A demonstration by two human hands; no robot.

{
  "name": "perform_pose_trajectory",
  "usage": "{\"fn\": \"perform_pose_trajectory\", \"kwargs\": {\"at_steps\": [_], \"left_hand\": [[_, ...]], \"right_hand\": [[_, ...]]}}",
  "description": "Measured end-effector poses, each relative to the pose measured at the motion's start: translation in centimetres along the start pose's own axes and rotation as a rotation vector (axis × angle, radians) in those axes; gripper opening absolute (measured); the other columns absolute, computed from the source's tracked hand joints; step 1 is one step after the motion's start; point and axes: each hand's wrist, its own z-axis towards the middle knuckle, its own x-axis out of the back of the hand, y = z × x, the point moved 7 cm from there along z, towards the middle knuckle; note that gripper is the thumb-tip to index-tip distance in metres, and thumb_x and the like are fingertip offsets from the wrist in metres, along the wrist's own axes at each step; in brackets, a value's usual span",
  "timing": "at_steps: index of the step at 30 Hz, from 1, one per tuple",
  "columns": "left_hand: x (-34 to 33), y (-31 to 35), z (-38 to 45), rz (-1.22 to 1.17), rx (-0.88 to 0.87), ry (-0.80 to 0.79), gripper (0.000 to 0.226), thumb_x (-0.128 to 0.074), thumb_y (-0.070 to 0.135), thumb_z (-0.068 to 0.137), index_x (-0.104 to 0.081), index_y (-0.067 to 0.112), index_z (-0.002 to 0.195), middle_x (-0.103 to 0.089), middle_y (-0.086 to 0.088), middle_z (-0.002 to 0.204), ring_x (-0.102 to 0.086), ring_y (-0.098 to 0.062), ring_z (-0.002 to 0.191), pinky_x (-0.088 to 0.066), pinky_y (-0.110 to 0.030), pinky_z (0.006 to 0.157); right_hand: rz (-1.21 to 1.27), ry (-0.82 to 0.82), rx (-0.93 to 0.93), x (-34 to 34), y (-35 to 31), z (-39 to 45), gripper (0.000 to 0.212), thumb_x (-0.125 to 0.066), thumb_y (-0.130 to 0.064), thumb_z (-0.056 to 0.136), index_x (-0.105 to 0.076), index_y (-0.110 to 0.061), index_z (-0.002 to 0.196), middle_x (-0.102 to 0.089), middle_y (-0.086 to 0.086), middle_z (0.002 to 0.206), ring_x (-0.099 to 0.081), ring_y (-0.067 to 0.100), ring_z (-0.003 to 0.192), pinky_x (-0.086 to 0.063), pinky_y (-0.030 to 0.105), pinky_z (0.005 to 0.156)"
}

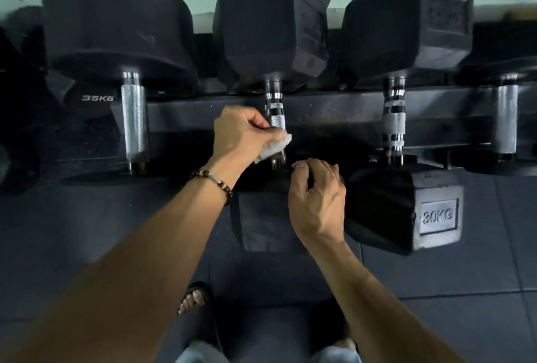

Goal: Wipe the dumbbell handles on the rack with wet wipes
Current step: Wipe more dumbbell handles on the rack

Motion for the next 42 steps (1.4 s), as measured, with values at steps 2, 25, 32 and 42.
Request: {"fn": "perform_pose_trajectory", "kwargs": {"at_steps": [2, 25, 32, 42], "left_hand": [[-0.8, -0.3, -0.9, -0.095, 0.069, -0.027, 0.026, -0.09, 0.01, 0.064, -0.064, 0.008, 0.064, -0.071, -0.007, 0.068, -0.059, 0.004, 0.047, -0.046, -0.011, 0.048], [9.7, -0.3, -7.9, -0.421, 0.26, 0.139, 0.017, -0.079, 0.02, 0.082, -0.068, 0.01, 0.074, -0.072, -0.004, 0.069, -0.07, -0.021, 0.065, -0.059, -0.033, 0.059], [17.3, -2.4, -8.0, -0.169, 0.05, 0.022, 0.005, -0.073, 0.019, 0.086, -0.073, 0.015, 0.083, -0.075, 0.0, 0.079, -0.073, -0.016, 0.076, -0.061, -0.034, 0.073], [22.6, -10.1, -6.9, 0.468, 0.028, -0.092, 0.038, -0.065, 0.066, 0.074, -0.065, 0.036, 0.097, -0.063, 0.012, 0.091, -0.059, -0.012, 0.086, -0.043, -0.03, 0.066]], "right_hand": [[0.015, -0.006, -0.007, 0.0, 0.0, 0.0, 0.038, -0.036, -0.029, 0.091, -0.065, -0.01, 0.077, -0.068, 0.001, 0.081, -0.059, 0.023, 0.086, -0.035, 0.052, 0.108], [0.052, -0.369, 0.33, -1.6, -11.0, -2.9, 0.047, -0.072, -0.036, 0.086, -0.057, -0.028, 0.131, -0.06, -0.003, 0.113, -0.059, 0.005, 0.092, -0.052, 0.025, 0.078], [0.13, -0.385, 0.226, -5.4, -14.4, -3.4, 0.023, -0.067, -0.006, 0.083, -0.075, -0.025, 0.094, -0.072, -0.012, 0.09, -0.066, 0.004, 0.083, -0.054, 0.025, 0.071], [-0.307, -0.103, 0.499, -12.4, -17.6, -1.3, 0.026, -0.069, 0.001, 0.076, -0.076, -0.016, 0.095, -0.07, 0.004, 0.086, -0.061, 0.031, 0.081, -0.053, 0.039, 0.067]]}}
